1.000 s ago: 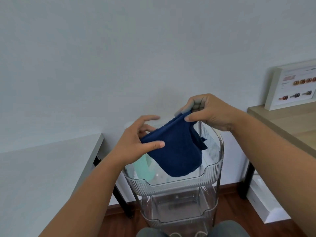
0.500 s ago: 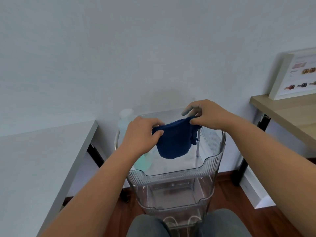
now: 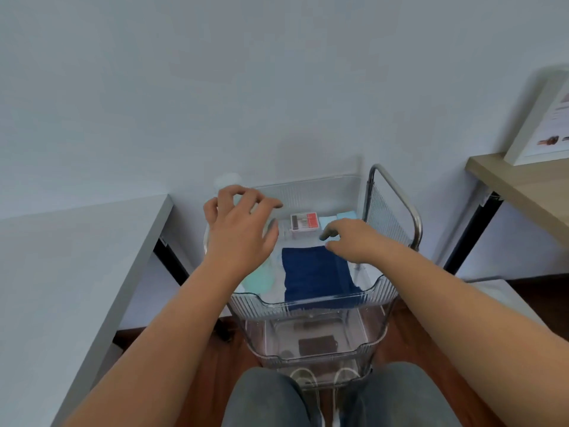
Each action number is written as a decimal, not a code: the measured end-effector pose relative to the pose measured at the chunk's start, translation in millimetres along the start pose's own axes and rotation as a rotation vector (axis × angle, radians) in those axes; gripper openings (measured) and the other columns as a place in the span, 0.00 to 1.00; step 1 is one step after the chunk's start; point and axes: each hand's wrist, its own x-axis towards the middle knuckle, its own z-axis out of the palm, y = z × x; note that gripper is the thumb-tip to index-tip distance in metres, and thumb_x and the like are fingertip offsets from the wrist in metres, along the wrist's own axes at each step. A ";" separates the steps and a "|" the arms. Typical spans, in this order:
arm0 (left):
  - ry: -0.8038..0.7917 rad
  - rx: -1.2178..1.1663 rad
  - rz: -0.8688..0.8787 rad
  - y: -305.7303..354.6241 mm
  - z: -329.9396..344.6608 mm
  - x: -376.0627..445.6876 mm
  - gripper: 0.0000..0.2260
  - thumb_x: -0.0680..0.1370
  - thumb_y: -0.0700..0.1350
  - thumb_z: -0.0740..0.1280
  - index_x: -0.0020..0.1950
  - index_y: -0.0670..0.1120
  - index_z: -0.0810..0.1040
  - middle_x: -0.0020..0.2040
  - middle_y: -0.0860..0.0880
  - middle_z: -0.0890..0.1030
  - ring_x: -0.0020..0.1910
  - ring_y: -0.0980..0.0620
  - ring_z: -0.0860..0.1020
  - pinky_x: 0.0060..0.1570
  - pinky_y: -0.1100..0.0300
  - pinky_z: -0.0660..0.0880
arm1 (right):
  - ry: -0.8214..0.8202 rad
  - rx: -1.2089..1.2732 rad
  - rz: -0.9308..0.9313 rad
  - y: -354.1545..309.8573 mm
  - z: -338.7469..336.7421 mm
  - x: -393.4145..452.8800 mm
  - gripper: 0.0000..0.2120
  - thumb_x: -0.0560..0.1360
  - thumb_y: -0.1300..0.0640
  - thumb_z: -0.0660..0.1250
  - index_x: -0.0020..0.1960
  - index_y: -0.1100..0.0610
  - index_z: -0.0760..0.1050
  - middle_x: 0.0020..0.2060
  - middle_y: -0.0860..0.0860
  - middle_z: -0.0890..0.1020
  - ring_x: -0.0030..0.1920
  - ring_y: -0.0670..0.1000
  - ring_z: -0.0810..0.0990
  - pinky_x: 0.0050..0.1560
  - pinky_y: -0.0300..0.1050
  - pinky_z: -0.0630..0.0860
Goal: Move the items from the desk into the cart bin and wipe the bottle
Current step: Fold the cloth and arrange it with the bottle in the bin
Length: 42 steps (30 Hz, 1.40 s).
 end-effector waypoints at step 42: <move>-0.155 -0.873 -0.646 -56.7 26.8 -10.3 0.35 0.57 0.55 0.80 0.59 0.58 0.66 0.56 0.55 0.76 0.54 0.53 0.77 0.50 0.54 0.78 | -0.222 -0.234 0.770 5.0 77.9 44.4 0.34 0.80 0.44 0.52 0.79 0.52 0.39 0.78 0.55 0.43 0.76 0.64 0.47 0.73 0.65 0.49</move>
